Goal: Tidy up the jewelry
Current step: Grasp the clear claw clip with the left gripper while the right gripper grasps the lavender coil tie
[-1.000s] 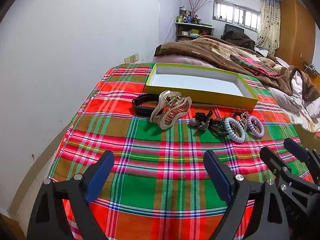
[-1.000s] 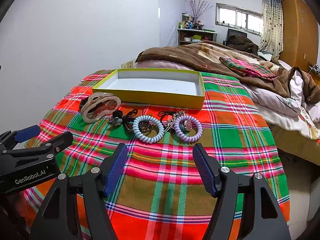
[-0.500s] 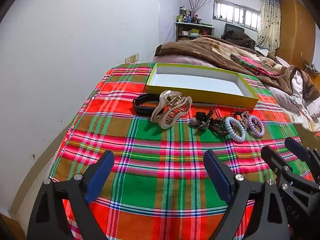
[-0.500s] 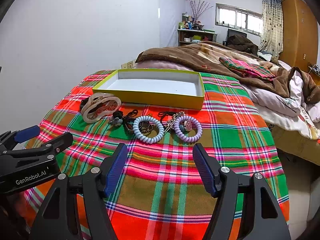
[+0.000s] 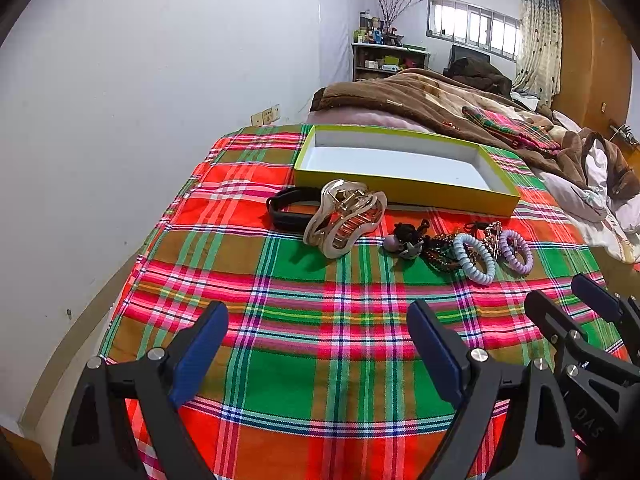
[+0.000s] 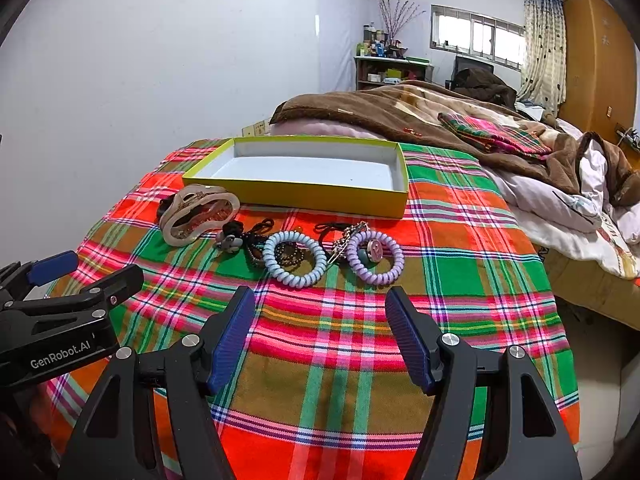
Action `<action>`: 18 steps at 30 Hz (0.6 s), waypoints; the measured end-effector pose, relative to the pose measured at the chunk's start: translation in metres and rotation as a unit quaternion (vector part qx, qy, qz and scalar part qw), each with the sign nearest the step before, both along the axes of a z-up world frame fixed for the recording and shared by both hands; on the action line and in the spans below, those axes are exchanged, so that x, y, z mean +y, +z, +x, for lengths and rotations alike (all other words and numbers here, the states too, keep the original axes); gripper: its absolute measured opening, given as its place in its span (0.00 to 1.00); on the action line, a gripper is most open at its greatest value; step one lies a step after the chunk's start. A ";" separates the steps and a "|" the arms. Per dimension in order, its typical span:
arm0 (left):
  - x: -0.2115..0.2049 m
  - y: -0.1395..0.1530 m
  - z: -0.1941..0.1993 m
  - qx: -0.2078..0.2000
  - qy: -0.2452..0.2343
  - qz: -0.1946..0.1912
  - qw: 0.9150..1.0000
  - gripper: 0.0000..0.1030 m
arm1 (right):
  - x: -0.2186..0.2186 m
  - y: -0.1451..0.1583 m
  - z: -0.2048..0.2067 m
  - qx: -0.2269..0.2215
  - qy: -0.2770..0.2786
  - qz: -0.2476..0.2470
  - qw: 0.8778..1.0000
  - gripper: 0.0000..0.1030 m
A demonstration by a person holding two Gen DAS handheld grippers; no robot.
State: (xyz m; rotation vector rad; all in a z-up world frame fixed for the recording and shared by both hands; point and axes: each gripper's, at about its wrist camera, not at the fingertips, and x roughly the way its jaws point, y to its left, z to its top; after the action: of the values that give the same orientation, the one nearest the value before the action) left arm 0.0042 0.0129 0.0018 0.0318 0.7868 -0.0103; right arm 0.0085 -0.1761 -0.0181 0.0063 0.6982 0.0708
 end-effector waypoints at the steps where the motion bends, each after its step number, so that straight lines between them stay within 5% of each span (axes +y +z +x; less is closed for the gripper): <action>1: 0.000 0.000 0.000 0.000 0.000 0.000 1.000 0.89 | 0.000 0.000 0.000 0.000 0.001 0.000 1.000 0.66; 18: 0.027 0.002 0.040 0.031 -0.046 -0.051 0.997 0.89 | -0.067 -0.009 0.048 0.037 -0.034 -0.001 0.999 0.66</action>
State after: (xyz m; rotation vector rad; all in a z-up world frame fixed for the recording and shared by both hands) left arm 0.0442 0.0401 0.0038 -0.0285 0.8449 -0.1393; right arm 0.0567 -0.2435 -0.0274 0.0303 0.7717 0.0041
